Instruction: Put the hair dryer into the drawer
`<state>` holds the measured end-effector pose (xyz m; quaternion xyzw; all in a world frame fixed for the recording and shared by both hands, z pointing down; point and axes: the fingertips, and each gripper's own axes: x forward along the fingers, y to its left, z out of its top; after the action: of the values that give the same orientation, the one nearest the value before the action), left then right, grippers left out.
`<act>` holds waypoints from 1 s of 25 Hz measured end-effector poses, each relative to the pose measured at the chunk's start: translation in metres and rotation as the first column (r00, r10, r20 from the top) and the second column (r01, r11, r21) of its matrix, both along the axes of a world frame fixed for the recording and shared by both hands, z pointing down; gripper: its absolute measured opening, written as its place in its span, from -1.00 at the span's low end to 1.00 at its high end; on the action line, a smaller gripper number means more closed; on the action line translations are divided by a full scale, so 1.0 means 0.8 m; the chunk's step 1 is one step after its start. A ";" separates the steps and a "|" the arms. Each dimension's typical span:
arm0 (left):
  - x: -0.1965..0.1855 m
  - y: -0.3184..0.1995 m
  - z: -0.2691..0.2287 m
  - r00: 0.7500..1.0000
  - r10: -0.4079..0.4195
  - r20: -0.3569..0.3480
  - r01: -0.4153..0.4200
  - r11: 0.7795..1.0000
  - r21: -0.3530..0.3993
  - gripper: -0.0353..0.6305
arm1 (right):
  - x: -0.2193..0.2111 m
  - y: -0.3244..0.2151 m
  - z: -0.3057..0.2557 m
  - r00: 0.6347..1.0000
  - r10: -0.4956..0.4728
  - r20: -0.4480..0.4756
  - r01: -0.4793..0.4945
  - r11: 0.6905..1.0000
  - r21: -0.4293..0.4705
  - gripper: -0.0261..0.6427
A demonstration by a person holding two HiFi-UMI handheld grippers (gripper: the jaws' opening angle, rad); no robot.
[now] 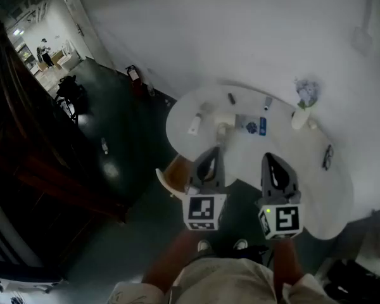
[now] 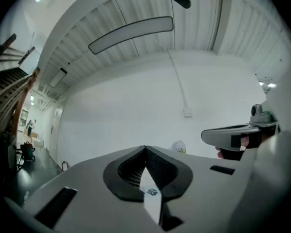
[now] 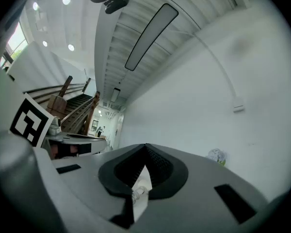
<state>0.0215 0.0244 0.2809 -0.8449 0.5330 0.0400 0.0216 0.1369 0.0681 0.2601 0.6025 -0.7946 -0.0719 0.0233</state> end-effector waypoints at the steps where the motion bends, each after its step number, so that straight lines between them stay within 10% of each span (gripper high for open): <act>1: -0.002 0.001 0.003 1.000 -0.002 -0.001 0.002 1.000 -0.007 -0.88 | -0.002 0.000 0.001 1.000 -0.002 -0.004 0.002 1.000 0.002 -0.91; 25: -0.082 -0.014 0.031 1.000 0.029 0.007 -0.029 0.999 -0.037 -0.88 | -0.065 -0.004 0.028 0.995 0.092 -0.024 -0.093 0.995 -0.021 -0.91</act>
<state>-0.0438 0.0128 0.3056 -0.8529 0.5213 0.0274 0.0076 0.0846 0.0647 0.2825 0.6374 -0.7663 -0.0690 0.0425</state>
